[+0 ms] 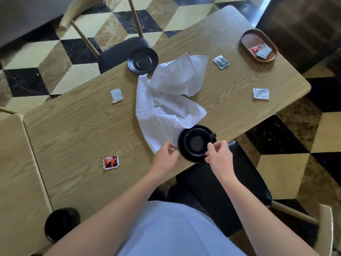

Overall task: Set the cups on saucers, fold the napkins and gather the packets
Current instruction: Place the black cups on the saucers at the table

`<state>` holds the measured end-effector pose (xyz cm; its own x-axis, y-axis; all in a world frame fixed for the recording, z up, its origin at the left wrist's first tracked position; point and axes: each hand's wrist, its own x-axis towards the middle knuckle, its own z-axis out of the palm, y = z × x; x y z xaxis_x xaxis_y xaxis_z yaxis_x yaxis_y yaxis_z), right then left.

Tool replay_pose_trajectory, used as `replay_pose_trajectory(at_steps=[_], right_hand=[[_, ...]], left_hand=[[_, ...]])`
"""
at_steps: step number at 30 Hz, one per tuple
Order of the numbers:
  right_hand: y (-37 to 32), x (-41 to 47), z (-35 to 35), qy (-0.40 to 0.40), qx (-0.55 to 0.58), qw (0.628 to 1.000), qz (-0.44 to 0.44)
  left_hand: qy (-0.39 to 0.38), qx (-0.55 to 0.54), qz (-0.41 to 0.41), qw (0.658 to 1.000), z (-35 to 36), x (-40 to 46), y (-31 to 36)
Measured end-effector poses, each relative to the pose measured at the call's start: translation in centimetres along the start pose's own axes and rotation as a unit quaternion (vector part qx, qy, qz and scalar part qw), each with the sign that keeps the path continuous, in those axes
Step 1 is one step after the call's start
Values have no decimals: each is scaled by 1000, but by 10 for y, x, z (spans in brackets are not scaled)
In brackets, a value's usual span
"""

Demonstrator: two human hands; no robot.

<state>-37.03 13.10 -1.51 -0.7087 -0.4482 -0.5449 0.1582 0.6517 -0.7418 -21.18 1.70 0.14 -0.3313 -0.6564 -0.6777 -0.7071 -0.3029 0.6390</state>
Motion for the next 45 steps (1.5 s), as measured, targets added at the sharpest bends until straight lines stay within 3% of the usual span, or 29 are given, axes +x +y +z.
replay_pose_trajectory(at_steps=[9,11,14,18,24,30,34,37,45], right_hand=[[-23,-74,99,-168,-67,982,-60],[-26,-92,123,-201,-85,974,-66],[-29,-117,160,-245,-121,958,-87],[-30,-151,212,-315,-178,927,-104],[-15,-199,290,-393,-266,871,-127],[2,-226,349,-435,-361,817,-115],[12,-240,374,-451,-418,786,-70],[16,-245,380,-428,-428,790,-97],[12,-244,390,-421,-425,795,-99]], left_hand=[[104,-95,-40,989,-70,-46,-71],[157,-111,-49,980,-89,-58,-89],[279,-129,-64,949,-124,-79,-125],[383,-97,-86,915,-175,-111,-187],[473,-89,-204,853,-213,-158,-279],[469,-288,-275,789,-218,-170,-326],[411,-318,-247,818,-224,-167,-344],[345,-321,-232,851,-235,-161,-347],[188,-202,-189,943,-273,-131,-343]])
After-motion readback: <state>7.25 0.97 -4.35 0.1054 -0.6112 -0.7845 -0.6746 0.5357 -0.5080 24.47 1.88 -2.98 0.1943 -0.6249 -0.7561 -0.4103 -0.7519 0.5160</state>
